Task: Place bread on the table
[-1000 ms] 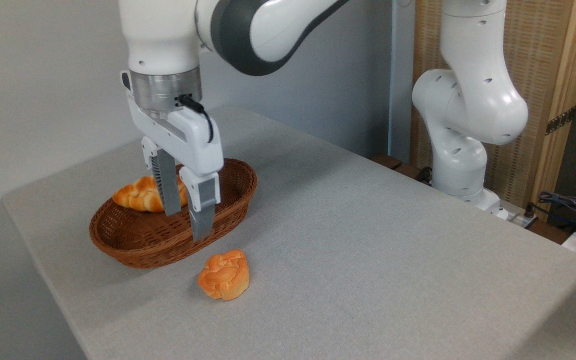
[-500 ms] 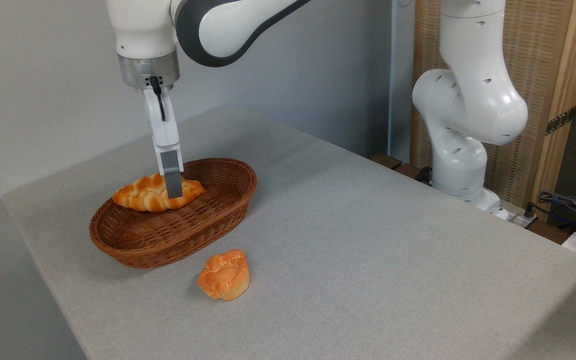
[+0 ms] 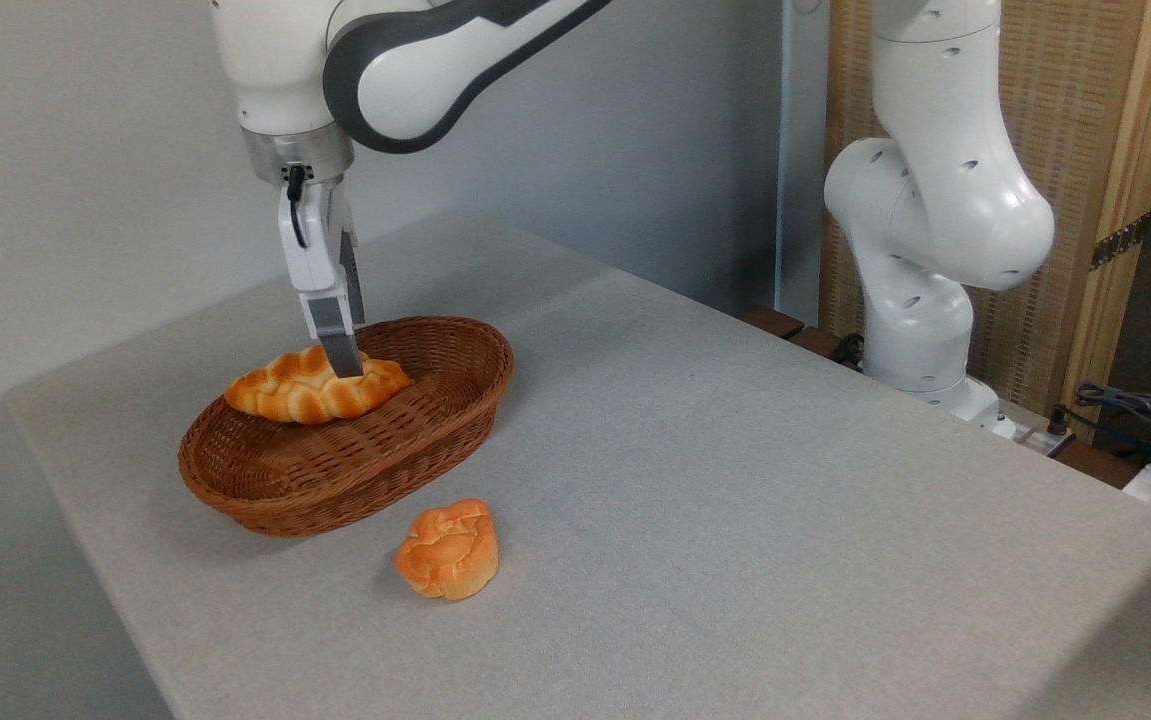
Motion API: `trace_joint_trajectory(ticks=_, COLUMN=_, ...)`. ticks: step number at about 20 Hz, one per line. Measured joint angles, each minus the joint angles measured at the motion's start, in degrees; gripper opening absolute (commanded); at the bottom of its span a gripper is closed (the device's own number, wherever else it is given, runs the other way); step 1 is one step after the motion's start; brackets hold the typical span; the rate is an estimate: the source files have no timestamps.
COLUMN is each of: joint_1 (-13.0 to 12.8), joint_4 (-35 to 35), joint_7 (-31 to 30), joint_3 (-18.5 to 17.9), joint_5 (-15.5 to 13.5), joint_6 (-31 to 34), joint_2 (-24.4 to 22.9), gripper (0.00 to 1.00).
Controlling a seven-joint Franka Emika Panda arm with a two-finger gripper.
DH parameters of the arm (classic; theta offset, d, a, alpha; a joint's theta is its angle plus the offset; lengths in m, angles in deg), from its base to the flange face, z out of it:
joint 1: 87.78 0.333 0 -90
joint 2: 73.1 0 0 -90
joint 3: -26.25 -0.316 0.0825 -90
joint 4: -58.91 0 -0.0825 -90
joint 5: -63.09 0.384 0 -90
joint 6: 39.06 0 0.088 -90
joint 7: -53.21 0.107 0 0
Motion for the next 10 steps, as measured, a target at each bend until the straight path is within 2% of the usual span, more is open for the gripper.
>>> trace_joint_trajectory(ticks=10, joint_1=-1.93, joint_4=-0.01, joint_7=0.09, joint_3=0.27, joint_5=1.38, joint_6=-4.03, joint_2=3.72, gripper=1.00)
